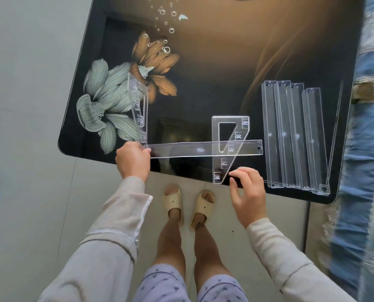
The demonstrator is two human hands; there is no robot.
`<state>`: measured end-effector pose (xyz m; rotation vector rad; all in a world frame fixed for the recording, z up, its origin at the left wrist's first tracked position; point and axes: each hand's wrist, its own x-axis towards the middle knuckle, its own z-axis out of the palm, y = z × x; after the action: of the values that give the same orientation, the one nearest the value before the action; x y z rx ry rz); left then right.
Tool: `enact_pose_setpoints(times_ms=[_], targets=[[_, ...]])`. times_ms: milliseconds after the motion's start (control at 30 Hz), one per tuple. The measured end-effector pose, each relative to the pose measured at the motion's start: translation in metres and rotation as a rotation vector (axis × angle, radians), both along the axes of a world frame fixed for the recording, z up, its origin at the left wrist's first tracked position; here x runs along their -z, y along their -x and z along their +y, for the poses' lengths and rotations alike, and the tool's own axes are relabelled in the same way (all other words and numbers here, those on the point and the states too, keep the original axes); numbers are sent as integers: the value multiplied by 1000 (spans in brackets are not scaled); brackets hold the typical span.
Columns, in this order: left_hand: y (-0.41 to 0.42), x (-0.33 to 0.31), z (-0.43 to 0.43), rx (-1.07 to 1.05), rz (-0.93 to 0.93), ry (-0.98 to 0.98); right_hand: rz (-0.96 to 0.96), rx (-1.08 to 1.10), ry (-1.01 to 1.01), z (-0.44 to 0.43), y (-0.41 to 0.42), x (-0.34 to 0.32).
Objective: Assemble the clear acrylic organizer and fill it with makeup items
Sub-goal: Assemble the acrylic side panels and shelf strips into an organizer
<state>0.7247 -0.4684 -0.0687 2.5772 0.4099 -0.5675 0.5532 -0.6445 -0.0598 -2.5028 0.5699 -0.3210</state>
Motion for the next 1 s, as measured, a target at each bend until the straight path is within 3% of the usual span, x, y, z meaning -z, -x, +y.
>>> enact_pose_setpoints(times_ms=[133, 200, 400, 600, 767, 1000], targets=[[-9, 2, 7, 41, -29, -25, 273, 522, -385, -8, -23, 6], [-11, 2, 10, 45, -35, -16, 365, 678, -477, -12, -46, 11], [-13, 1, 17, -10, -36, 39, 486, 713, -232, 1, -90, 21], [-14, 1, 21, 0, -31, 30, 532, 756, -205, -9, -90, 23], [-18, 0, 29, 8, -32, 10, 486, 821, -269, -18, -83, 17], [-25, 0, 35, 27, -56, -15, 76, 938, -664, -32, -66, 11]])
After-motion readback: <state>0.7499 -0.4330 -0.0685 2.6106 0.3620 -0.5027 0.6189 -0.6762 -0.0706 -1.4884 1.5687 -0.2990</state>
